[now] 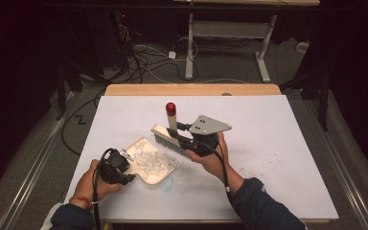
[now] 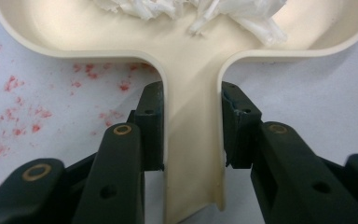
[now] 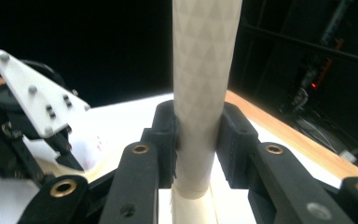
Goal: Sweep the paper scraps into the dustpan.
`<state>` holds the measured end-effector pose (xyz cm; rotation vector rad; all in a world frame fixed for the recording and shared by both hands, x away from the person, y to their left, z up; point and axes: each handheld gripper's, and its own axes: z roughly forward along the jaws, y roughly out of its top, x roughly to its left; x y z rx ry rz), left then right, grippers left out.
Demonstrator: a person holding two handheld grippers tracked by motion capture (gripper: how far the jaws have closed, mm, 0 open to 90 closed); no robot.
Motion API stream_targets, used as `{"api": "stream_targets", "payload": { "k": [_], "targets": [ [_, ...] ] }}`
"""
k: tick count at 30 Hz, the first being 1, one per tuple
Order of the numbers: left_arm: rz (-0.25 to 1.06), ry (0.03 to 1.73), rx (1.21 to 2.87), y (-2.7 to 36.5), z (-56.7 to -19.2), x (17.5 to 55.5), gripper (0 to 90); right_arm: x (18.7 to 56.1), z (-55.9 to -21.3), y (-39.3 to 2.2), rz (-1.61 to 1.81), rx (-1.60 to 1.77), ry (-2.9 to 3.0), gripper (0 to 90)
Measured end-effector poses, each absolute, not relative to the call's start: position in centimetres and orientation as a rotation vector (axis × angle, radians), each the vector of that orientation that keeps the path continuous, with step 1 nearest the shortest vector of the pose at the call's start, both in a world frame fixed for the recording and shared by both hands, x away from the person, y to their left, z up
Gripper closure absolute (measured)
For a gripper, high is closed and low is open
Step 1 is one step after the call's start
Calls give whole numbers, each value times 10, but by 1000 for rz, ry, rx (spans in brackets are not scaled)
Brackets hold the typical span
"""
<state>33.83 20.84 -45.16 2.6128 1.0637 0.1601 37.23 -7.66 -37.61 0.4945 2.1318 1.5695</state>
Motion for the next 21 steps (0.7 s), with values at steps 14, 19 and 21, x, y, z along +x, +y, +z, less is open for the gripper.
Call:
{"api": "stream_targets", "payload": {
  "k": [14, 19, 21],
  "targets": [
    [170, 1070, 2628, 206, -451, 338, 637, 339, -384, -133, 1355, 582, 2263, 713],
    [174, 1070, 2631, 205, -451, 337, 637, 332, -391, -117, 1354, 564, 2296, 714],
    [176, 1068, 2633, 205, -451, 337, 636, 331, -393, -106, 1379, 543, 2309, 714]
  ]
}}
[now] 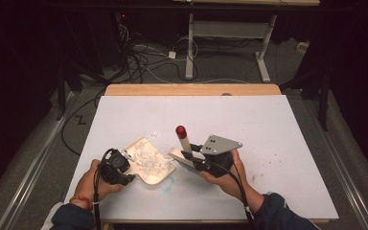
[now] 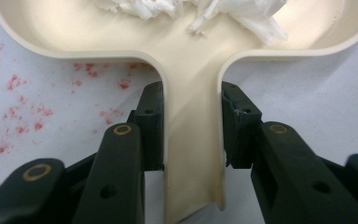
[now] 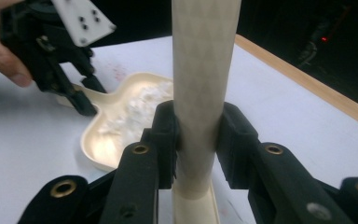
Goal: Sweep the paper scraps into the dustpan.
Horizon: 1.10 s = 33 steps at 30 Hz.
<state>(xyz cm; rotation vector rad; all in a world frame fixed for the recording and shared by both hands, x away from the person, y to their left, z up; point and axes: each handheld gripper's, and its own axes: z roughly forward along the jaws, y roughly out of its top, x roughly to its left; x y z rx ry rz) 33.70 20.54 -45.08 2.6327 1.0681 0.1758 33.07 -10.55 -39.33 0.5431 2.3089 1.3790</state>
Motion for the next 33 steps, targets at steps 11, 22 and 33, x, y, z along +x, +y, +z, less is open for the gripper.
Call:
{"api": "stream_targets", "payload": {
  "k": [11, 22, 33],
  "targets": [
    [173, 1063, 2628, 207, -451, 337, 637, 328, -384, -84, 1495, 458, 2297, 713],
    [168, 1069, 2626, 207, -451, 338, 636, 351, -376, -107, 1438, 595, 2140, 712],
    [162, 1078, 2616, 207, -452, 337, 636, 361, -404, -79, 1377, 589, 2198, 713]
  ]
}}
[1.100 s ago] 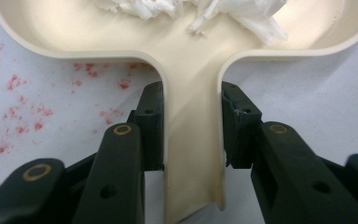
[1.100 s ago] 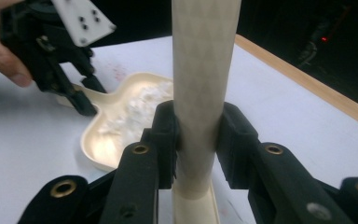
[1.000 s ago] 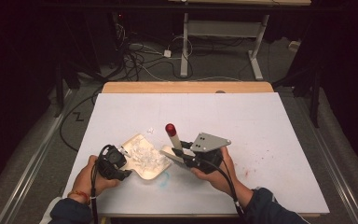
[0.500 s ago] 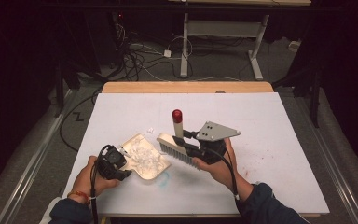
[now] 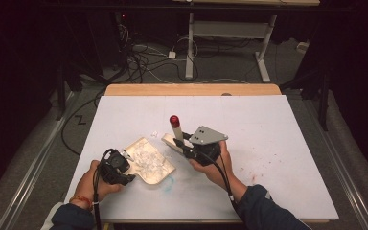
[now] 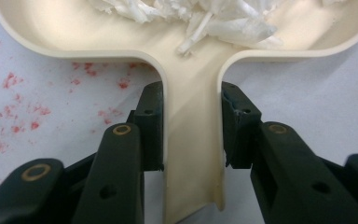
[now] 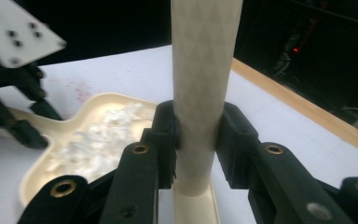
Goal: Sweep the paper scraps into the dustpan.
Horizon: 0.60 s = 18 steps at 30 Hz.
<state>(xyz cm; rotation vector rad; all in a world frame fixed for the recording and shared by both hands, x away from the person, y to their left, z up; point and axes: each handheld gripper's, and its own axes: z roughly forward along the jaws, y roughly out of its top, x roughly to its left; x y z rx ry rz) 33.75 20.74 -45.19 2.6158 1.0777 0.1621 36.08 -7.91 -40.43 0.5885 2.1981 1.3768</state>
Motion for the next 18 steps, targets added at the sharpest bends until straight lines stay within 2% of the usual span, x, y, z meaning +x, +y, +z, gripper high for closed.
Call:
{"api": "stream_targets", "payload": {
  "k": [8, 18],
  "targets": [
    [158, 1090, 2607, 207, -452, 336, 637, 343, -398, -51, 1450, 463, 2282, 713],
    [140, 1110, 2580, 211, -452, 333, 637, 352, -382, -62, 1520, 489, 2244, 712]
  ]
}}
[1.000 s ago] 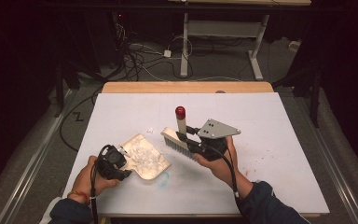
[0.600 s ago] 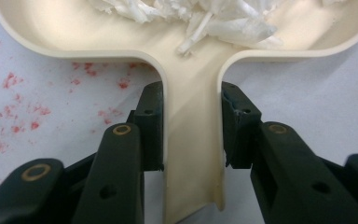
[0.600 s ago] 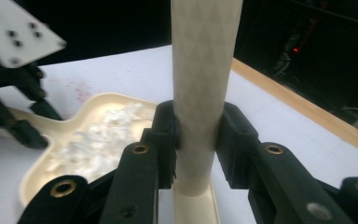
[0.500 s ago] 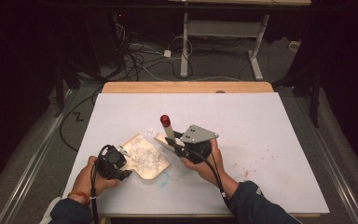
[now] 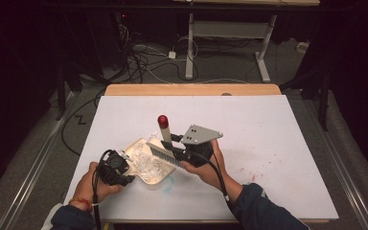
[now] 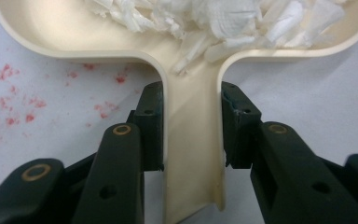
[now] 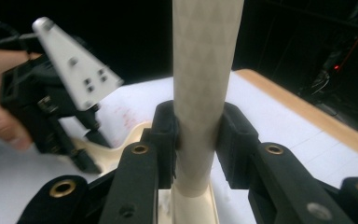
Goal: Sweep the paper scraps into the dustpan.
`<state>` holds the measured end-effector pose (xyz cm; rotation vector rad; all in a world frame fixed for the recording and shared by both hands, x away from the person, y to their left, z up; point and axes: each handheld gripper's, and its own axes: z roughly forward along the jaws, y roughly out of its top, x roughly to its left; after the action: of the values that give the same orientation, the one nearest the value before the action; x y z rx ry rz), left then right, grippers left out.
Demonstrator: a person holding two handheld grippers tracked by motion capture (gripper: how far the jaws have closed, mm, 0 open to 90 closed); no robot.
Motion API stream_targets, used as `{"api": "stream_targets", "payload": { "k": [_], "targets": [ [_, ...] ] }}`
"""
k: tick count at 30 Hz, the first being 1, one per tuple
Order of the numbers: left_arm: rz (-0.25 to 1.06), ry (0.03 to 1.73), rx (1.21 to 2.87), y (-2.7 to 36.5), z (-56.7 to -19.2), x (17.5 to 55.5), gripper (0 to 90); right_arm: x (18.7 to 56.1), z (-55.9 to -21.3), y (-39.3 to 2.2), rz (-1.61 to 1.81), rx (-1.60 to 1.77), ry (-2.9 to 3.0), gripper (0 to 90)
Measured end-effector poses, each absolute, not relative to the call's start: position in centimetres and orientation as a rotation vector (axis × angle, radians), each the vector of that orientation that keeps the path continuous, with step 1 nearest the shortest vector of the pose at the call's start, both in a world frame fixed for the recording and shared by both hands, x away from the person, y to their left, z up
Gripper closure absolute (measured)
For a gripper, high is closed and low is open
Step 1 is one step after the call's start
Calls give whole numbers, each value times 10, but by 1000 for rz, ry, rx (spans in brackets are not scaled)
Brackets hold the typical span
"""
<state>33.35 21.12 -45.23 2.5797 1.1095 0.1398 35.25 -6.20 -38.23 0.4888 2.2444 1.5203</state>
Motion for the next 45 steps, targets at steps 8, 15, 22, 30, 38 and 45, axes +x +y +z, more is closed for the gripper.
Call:
{"api": "stream_targets", "payload": {
  "k": [8, 15, 22, 30, 38, 45],
  "targets": [
    [120, 1153, 2557, 212, -452, 331, 637, 390, -374, -69, 1491, 534, 2178, 711],
    [93, 1183, 2535, 217, -452, 328, 637, 432, -388, -61, 1461, 591, 2109, 711],
    [94, 1183, 2539, 217, -452, 329, 636, 460, -411, -46, 1478, 660, 2041, 712],
    [80, 1195, 2513, 220, -452, 329, 635, 448, -422, -26, 1499, 530, 2094, 710],
    [82, 1193, 2516, 222, -452, 330, 635, 431, -423, -22, 1579, 388, 2206, 706],
    [79, 1192, 2516, 224, -452, 331, 634, 406, -418, -23, 1624, 244, 2298, 708]
  ]
}}
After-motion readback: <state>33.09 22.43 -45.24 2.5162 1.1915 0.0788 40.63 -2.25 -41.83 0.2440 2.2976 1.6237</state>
